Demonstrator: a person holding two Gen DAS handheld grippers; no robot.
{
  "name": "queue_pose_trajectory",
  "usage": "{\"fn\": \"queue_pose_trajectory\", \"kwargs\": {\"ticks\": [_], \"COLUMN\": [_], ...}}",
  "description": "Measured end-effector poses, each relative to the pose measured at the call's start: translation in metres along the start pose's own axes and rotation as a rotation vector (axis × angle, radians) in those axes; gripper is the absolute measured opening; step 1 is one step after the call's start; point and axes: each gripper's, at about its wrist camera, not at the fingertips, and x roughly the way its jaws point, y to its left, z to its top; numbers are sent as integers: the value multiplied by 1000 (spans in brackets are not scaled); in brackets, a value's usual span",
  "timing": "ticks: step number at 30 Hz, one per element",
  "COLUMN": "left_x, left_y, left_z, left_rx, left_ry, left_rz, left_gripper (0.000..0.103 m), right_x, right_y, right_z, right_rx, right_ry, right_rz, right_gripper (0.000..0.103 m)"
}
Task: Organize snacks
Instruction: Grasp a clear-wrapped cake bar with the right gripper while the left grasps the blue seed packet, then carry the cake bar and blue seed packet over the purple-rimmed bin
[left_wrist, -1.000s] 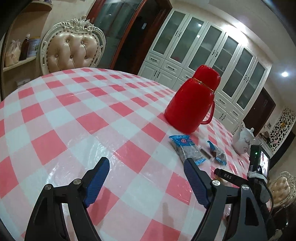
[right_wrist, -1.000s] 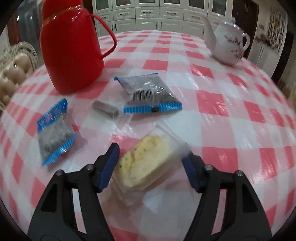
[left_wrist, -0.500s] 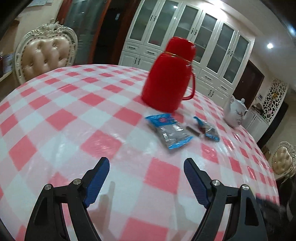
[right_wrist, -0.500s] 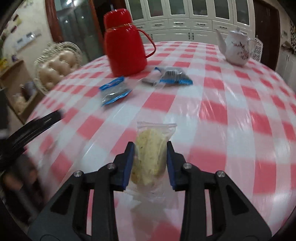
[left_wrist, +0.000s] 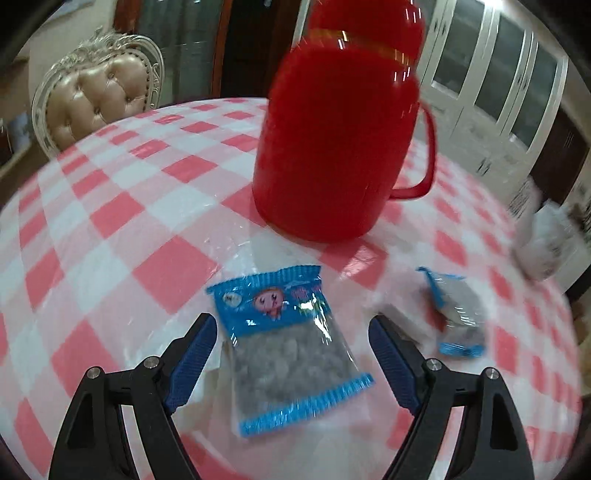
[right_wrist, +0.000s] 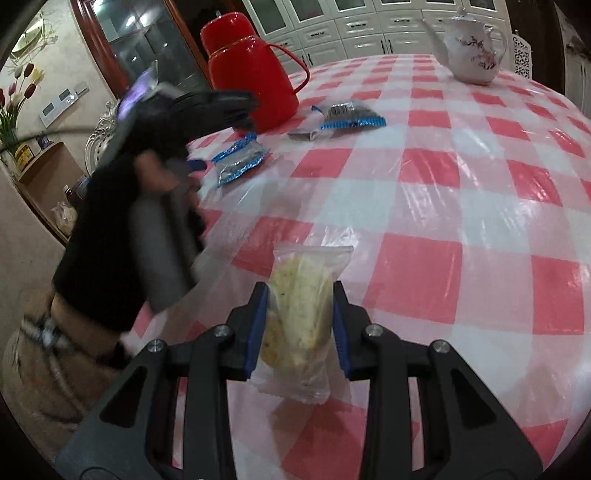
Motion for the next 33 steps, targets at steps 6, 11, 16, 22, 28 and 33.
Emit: {"fn": "queue_pose_trajectory", "kwargs": {"ticks": [6,11,16,22,28,33], "left_x": [14,-22,-72,-122,-146,-158], "left_y": [10,44,89,108,93,96], "left_z": [-8,-41,-90,-137,-160,-184], "left_rx": [80,176,239,289,362,372], "left_ry": [9,1,14,7,-15,12], "left_rz": [32,-80,-168,-226,-272,-307], "left_gripper": [66,61,60,60,61,61], "right_x": [3,2,-1,-4,-10,-16], "right_y": [-4,-6,-7,-5,4,0], "right_z": [0,0,1,0,-1,-2], "right_rx": [24,38,42,33,-9,18], "right_ry": [9,6,-4,-13,-48,-73], "right_rz": [24,34,23,19,-16,-31], "right_gripper": [38,38,38,38,37,37]}}
